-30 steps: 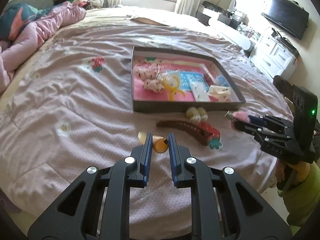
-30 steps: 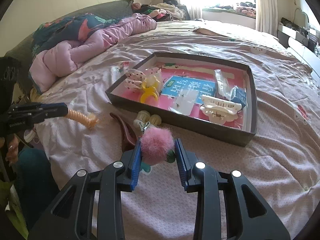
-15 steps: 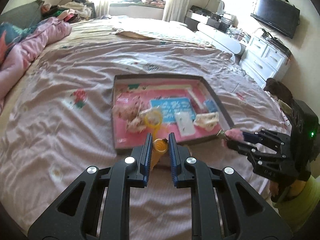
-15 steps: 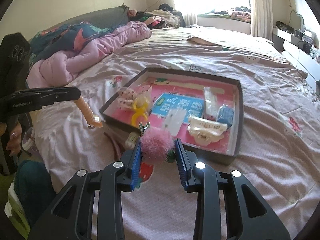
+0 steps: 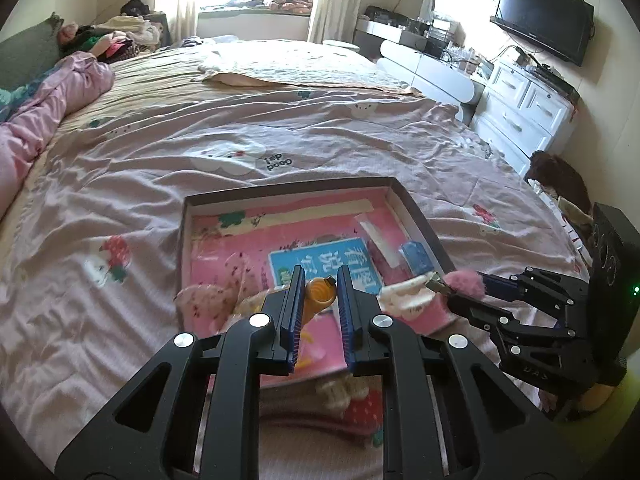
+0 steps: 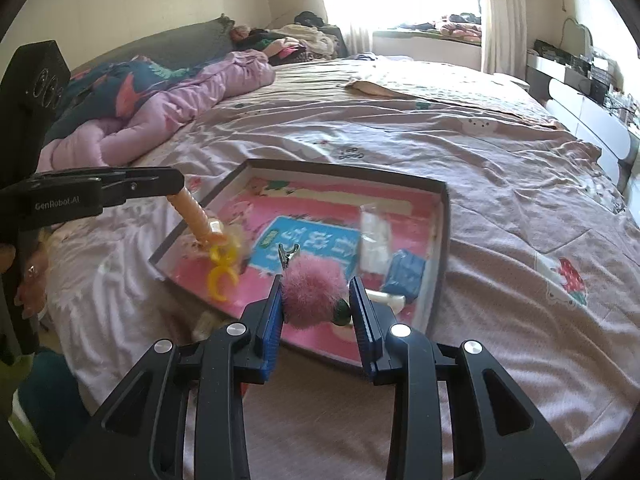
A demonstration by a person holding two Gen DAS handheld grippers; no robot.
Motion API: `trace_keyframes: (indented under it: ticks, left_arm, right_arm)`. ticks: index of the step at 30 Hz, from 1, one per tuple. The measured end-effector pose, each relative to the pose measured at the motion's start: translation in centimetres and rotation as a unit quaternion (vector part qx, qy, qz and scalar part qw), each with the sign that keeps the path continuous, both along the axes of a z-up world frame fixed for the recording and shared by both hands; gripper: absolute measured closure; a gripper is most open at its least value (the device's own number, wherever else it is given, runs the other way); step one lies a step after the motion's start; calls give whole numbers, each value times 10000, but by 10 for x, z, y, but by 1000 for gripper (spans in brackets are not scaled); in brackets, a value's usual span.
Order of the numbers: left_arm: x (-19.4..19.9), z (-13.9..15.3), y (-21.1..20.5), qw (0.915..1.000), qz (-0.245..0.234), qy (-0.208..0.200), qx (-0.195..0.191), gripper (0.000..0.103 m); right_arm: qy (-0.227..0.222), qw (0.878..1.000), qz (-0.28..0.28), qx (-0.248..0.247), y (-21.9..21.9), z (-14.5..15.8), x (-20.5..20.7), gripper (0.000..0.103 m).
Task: Organize jewelry
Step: 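Carry the pompom and coiled hair tie into the tray and open both tools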
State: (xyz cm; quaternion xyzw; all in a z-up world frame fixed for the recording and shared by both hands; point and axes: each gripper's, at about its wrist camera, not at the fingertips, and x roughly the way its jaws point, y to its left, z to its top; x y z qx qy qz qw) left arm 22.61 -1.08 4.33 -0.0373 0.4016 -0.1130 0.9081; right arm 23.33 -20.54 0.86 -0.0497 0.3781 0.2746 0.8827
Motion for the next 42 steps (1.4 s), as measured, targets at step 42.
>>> trace_keyframes:
  ticks: [42]
  left_arm:
    - [50,-57,8,9995,96,303,79,92]
  right_arm:
    - [374,9980,-276,-426,17,-51,67,72]
